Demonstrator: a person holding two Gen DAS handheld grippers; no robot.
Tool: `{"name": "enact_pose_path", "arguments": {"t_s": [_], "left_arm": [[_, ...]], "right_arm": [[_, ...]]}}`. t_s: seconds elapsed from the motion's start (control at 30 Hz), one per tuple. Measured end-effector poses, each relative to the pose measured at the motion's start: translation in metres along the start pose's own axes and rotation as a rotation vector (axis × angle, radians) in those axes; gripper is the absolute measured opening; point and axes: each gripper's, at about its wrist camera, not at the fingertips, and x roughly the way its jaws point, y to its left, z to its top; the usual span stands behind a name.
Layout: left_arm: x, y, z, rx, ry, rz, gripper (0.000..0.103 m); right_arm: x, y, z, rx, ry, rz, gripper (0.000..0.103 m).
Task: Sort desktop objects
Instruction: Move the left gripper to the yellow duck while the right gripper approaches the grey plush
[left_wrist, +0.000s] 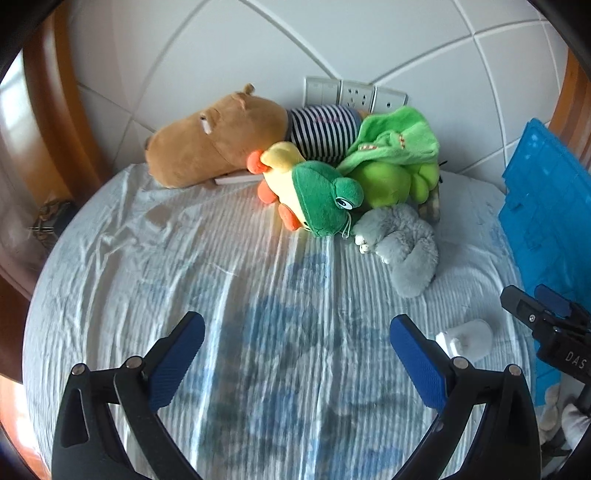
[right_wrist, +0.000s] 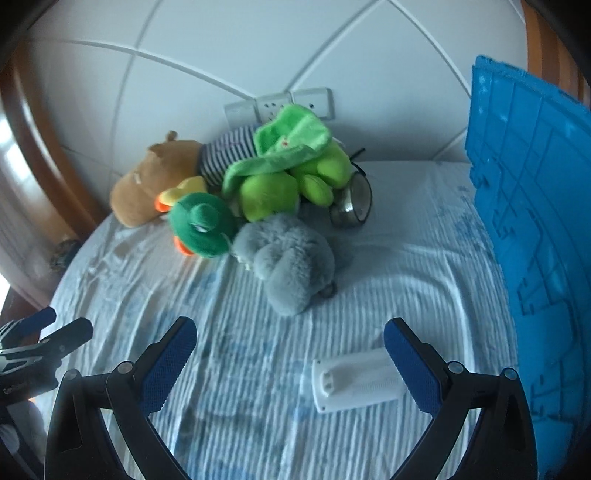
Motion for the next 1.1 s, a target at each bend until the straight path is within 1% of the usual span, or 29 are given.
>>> {"name": "enact_pose_path", "arguments": {"t_s": [0.07, 0.1, 0.13, 0.23, 0.43, 0.5, 0.57, 0.6, 0.63, 0.67, 0.7, 0.73, 0.8, 0.9, 1.03, 1.1], "left_arm": [[0.019, -0.004, 0.007, 0.017, 0.019, -0.009, 0.091], [0.029, -0.005, 0.012, 0.02, 0.03, -0.016, 0.088], [0.039, -0.005, 0.018, 0.017, 0.037, -0.022, 0.088], [0.058, -0.005, 0.037, -0.002, 0.032, -0.026, 0.088], [0.093, -0.011, 0.101, -0.012, 0.002, 0.014, 0.088], [0.112, -0.012, 0.122, -0.035, 0.016, 0.034, 0.088], [0.131, -0.013, 0.135, -0.059, 0.044, 0.046, 0.088], [0.141, -0.015, 0.14, -0.063, 0.06, 0.056, 0.089], [0.152, -0.017, 0.143, -0.063, 0.076, 0.068, 0.089], [0.164, -0.02, 0.145, -0.061, 0.091, 0.078, 0.092], [0.172, -0.021, 0.145, -0.063, 0.096, 0.083, 0.102], [0.178, -0.022, 0.145, -0.068, 0.091, 0.083, 0.103], [0.188, -0.024, 0.145, -0.075, 0.077, 0.071, 0.103], [0.198, -0.031, 0.147, -0.058, 0.066, 0.047, 0.103], [0.2, -0.035, 0.145, -0.052, 0.047, 0.035, 0.103], [0.201, -0.036, 0.142, -0.054, 0.051, 0.002, 0.098]], "right_arm": [[0.013, -0.004, 0.004, 0.004, 0.013, -0.015, 0.102], [0.02, -0.006, 0.007, 0.007, 0.02, -0.019, 0.099], [0.028, -0.008, 0.009, 0.011, 0.027, -0.019, 0.095], [0.053, -0.012, 0.018, 0.018, 0.046, -0.014, 0.094], [0.102, -0.006, 0.04, -0.01, 0.076, -0.016, 0.094], [0.116, -0.005, 0.048, -0.026, 0.081, -0.02, 0.094], [0.13, -0.005, 0.054, -0.04, 0.087, -0.025, 0.095], [0.137, -0.005, 0.058, -0.046, 0.09, -0.028, 0.098], [0.144, -0.006, 0.06, -0.05, 0.094, -0.031, 0.102], [0.151, -0.007, 0.061, -0.052, 0.099, -0.033, 0.103], [0.158, -0.008, 0.063, -0.053, 0.104, -0.035, 0.103], [0.164, -0.009, 0.063, -0.054, 0.108, -0.035, 0.103], [0.176, -0.01, 0.063, -0.055, 0.118, -0.032, 0.103], [0.194, -0.009, 0.058, -0.069, 0.14, -0.024, 0.103], [0.214, -0.009, 0.05, -0.061, 0.175, -0.01, 0.103], [0.217, -0.007, 0.047, -0.059, 0.179, 0.011, 0.103]]}}
